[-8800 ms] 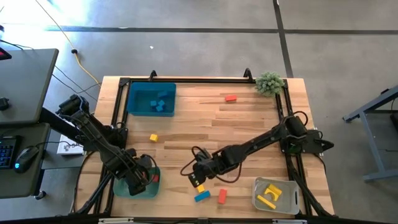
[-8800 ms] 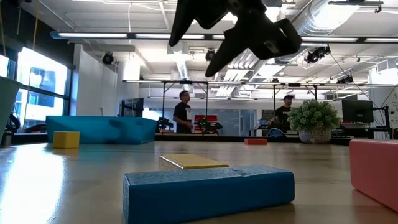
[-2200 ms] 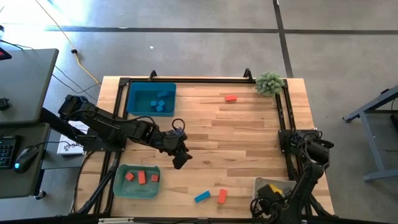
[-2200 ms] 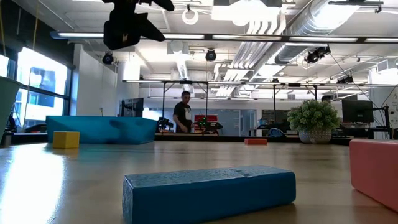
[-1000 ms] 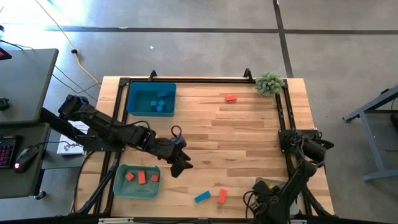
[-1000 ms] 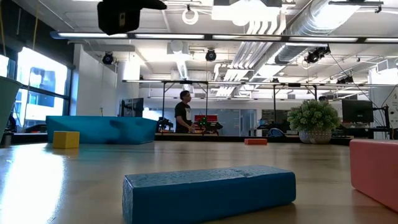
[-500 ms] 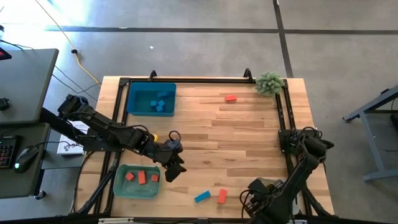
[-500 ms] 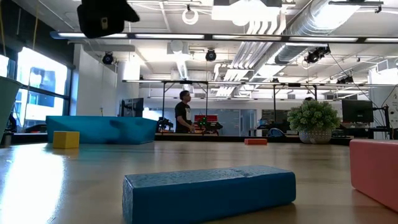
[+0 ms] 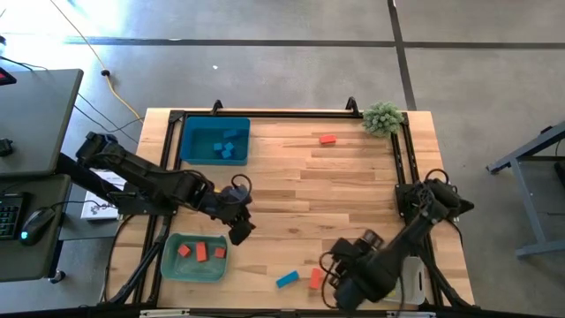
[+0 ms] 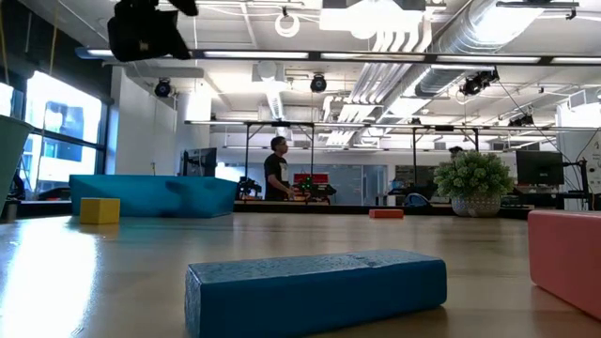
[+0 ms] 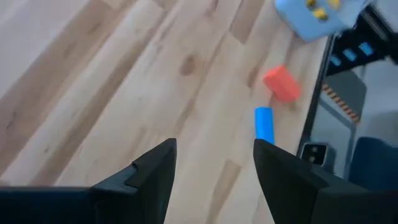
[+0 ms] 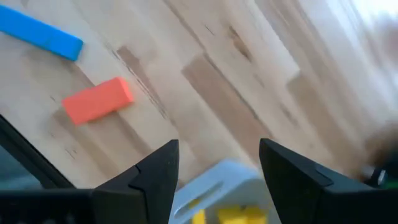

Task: Sort & place blocks by color
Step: Put the orange block into the green bin

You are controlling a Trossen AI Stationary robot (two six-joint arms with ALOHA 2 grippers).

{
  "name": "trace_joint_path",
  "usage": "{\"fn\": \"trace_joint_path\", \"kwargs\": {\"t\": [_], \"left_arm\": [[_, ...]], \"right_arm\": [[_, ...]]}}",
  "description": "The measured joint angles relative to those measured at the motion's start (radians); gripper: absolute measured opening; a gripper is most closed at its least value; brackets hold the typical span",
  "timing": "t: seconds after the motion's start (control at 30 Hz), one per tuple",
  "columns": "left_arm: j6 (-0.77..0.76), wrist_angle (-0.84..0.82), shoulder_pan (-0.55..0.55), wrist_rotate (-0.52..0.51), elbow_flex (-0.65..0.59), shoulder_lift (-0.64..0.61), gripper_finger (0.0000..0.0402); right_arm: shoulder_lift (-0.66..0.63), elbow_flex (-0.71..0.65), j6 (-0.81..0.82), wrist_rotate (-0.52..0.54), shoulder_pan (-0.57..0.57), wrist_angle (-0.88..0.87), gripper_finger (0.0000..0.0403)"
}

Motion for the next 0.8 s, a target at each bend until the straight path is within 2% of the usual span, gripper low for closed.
{"fn": "trace_joint_path", "kwargs": {"t": [0.2,0.4,0.53,0.7,0.8], "left_arm": [[-0.037,-0.128,0.017,-0.055,0.002,-0.022,0.0204],[-0.069,-0.254,0.016,-0.084,-0.001,-0.049,0.0204],[-0.070,-0.270,0.015,-0.095,0.000,-0.054,0.0204],[-0.067,-0.286,0.014,-0.098,0.000,-0.057,0.0204],[-0.067,-0.291,0.007,-0.099,0.000,-0.056,0.0204]], "right_arm": [[0.001,0.000,-0.450,-0.034,-0.101,0.122,0.0209],[0.001,0.000,-0.888,-0.175,-0.193,0.286,0.0209],[0.001,0.000,-1.155,-0.267,-0.235,0.346,0.0209],[0.001,0.000,-1.523,-0.277,-0.249,0.366,0.0209],[0.013,-0.002,-1.651,-0.316,-0.249,0.385,0.0209]]}}
